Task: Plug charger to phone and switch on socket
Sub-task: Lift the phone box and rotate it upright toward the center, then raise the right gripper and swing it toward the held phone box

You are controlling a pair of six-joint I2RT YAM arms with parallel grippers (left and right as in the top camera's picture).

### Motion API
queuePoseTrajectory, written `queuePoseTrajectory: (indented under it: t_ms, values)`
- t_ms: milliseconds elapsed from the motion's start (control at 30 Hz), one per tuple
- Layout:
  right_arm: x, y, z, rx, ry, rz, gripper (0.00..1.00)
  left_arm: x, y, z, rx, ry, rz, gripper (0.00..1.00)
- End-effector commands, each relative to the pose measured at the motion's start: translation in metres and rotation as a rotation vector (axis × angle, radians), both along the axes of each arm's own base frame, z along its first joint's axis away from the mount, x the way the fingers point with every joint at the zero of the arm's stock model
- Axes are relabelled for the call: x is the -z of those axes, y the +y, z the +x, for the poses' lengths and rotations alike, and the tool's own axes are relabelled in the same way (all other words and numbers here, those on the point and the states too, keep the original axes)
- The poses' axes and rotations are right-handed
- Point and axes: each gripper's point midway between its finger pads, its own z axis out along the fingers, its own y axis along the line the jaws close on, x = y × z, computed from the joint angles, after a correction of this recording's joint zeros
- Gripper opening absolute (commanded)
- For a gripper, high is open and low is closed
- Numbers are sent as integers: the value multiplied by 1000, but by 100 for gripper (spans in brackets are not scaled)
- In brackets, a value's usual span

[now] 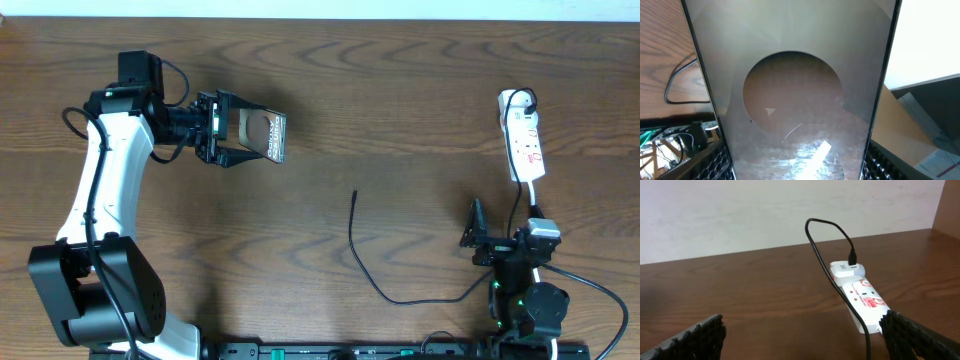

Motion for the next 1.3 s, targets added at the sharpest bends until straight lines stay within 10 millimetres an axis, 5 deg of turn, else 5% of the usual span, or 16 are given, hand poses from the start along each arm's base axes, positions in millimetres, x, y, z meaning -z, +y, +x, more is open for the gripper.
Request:
queuePoseTrajectory:
  t_ms: [0,1100,1267]
  values:
    - [0,1,0,-4,1,-14,99,-21,-1,-2,1,-38,-49,7]
    - [-1,2,0,-6,-3,-10,99,-21,-1,-2,7,-50,-46,7]
    - [-23,7,1,-38,-97,-17,99,-21,-1,-2,6,-50,-42,7]
